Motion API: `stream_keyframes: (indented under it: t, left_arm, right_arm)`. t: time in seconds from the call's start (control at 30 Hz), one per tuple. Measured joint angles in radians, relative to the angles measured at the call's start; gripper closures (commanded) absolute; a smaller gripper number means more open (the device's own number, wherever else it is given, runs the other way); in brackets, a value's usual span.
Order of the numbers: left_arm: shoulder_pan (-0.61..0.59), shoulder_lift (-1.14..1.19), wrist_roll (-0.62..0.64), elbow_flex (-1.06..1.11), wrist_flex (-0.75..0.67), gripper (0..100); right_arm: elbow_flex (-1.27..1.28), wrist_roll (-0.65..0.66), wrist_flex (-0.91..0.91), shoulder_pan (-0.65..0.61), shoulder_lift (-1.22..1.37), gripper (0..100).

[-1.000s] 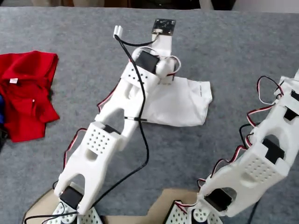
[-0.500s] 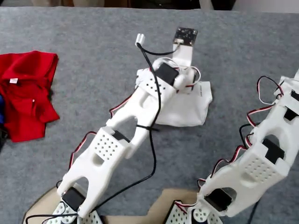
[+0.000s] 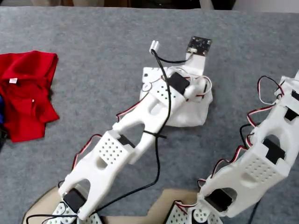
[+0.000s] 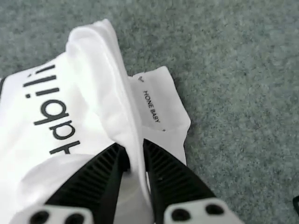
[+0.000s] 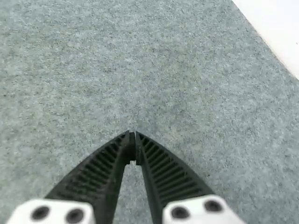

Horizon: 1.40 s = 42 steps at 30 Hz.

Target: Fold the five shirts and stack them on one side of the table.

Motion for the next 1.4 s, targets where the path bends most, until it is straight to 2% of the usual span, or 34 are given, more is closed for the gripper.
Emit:
stream_keyframes:
  t: [0.3,0.37,0.5,0.77,0.97,1.13,1.3,1.4]
  left_arm:
    - [0.025,0.089,0.0,-0.049,-0.012,98]
    - [0.023,0.095,0.0,-0.06,-0.012,94]
    - [0.023,0.095,0.0,-0.064,-0.012,80]
    - [0.0,0.095,0.031,-0.066,-0.012,79]
    - [-0.115,0.095,0.063,-0.17,0.0,79]
    - [-0.138,0.095,0.064,-0.301,0.061,79]
    - [-0.186,0.095,0.064,-0.353,0.104,99]
    - [-0.235,0.118,0.064,-0.318,0.106,97]
  right_arm:
    - [0.0,0.0,0.0,0.0,0.0,97.9]
    - [0.0,0.0,0.0,0.0,0.0,97.9]
    - [0.0,0.0,0.0,0.0,0.0,97.9]
    - [-0.028,0.0,0.074,0.0,0.0,97.9]
    - [-0.048,0.0,0.121,0.0,0.002,97.9]
    - [-0.048,0.0,0.121,-0.006,0.002,97.9]
    - [-0.048,0.002,0.121,-0.014,0.002,97.9]
    - [-0.048,0.002,0.147,-0.02,0.002,97.9]
